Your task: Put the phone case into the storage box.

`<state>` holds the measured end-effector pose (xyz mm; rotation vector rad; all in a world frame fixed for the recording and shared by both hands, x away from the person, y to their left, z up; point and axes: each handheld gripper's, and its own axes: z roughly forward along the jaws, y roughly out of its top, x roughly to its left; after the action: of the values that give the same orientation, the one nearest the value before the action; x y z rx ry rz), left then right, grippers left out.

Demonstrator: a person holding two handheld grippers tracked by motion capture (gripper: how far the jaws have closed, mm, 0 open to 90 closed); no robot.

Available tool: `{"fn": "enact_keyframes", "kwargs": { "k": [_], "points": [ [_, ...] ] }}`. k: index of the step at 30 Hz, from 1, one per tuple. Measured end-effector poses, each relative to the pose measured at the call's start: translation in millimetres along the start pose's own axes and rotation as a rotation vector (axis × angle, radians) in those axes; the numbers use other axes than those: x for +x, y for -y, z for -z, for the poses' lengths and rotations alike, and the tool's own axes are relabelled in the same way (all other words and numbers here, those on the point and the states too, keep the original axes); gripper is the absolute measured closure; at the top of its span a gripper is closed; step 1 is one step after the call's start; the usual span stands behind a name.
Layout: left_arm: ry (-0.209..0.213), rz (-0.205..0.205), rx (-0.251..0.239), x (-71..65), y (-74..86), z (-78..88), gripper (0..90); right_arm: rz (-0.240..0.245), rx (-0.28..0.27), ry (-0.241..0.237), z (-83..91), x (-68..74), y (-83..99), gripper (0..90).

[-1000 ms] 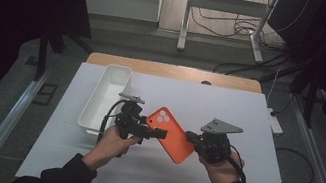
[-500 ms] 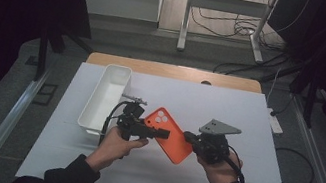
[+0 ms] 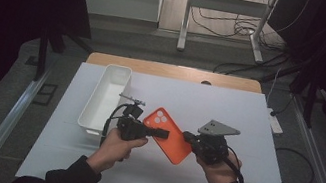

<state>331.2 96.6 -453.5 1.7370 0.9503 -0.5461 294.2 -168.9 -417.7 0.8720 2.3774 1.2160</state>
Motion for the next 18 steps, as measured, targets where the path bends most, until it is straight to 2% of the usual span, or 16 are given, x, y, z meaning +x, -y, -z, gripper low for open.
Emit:
{"fn": "enact_keyframes", "kwargs": {
  "k": [1, 4, 7, 13, 18],
  "points": [
    [0.0, 0.0, 0.0, 0.0, 0.0, 0.0, 79.5, 0.0, 0.0, 0.0, 0.0, 0.0, 0.0, 88.7],
    [0.023, 0.037, -0.009, 2.7, 1.2, 0.3, 81.9, 0.002, -0.004, -0.001, -0.2, 0.2, 0.3, 88.4],
    [0.026, 0.042, -0.006, 3.7, 1.9, 0.5, 85.0, 0.011, 0.002, -0.005, -2.2, 1.3, 1.2, 87.7],
    [0.026, 0.018, -0.001, 4.2, 1.0, 2.1, 85.3, 0.007, 0.004, -0.022, -3.0, 1.4, 1.9, 84.7],
    [0.018, -0.018, -0.002, 3.6, 0.0, 6.1, 85.2, -0.01, 0.002, -0.041, 2.3, -1.0, 0.8, 70.6]
  ]
}}
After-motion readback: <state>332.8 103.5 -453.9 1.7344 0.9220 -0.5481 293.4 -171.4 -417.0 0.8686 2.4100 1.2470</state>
